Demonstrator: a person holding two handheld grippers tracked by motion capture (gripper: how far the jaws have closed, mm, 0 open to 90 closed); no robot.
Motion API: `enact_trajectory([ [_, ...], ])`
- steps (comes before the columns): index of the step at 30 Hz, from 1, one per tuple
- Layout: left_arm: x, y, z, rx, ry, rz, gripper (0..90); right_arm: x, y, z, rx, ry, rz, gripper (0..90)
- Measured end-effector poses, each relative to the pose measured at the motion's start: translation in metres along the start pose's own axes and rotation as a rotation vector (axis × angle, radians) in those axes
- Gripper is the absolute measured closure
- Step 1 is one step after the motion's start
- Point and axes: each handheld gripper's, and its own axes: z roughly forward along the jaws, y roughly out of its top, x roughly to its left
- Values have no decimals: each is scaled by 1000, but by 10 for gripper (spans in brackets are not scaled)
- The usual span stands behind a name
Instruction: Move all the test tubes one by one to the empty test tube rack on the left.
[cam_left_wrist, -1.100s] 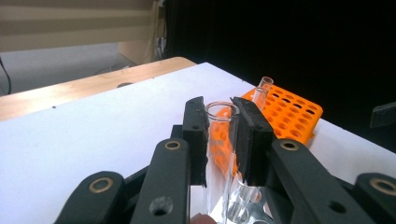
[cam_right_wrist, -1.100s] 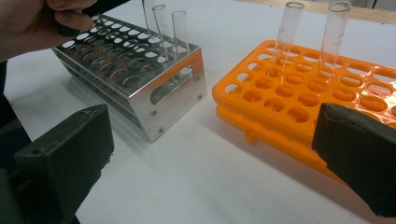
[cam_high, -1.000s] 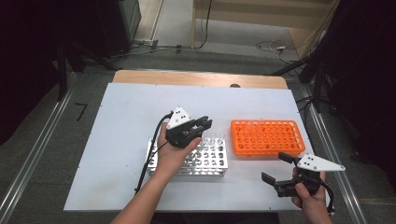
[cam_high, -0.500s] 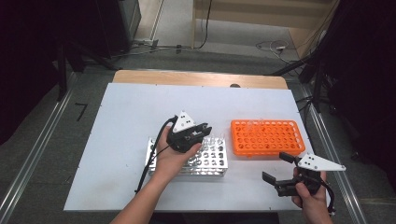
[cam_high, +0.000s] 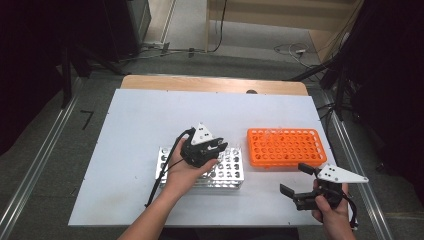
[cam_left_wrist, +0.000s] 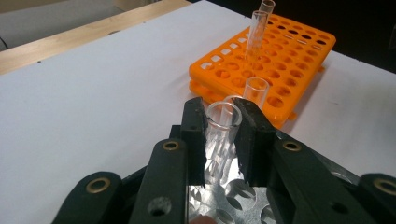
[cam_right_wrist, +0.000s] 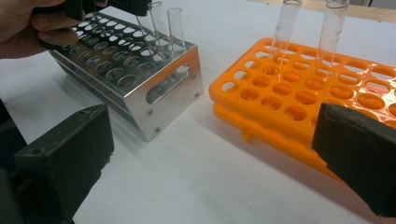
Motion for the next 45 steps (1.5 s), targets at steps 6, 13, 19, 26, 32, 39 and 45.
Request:
enact_trajectory([
  [6, 4, 2, 1, 42, -31, -39, 713, 0, -1, 1, 3, 4, 3, 0],
  [13, 4, 3, -3, 32, -42, -66, 568, 0, -1, 2, 5, 4, 2, 0],
  [19, 3, 3, -14, -25, -69, -87, 395, 0, 0, 2, 3, 6, 2, 0],
  [26, 1, 1, -32, -81, -89, -102, 180, 1, 0, 2, 5, 7, 1, 0],
  [32, -3, -5, -50, -112, -102, -94, 35, 1, 1, 2, 3, 8, 0, 0],
  [39, -5, -14, -71, -147, -109, -97, 0, 3, 2, 2, 3, 11, -1, 0],
  [45, -5, -22, -84, -169, -99, -93, 0, 2, 3, 2, -1, 12, 0, 0],
])
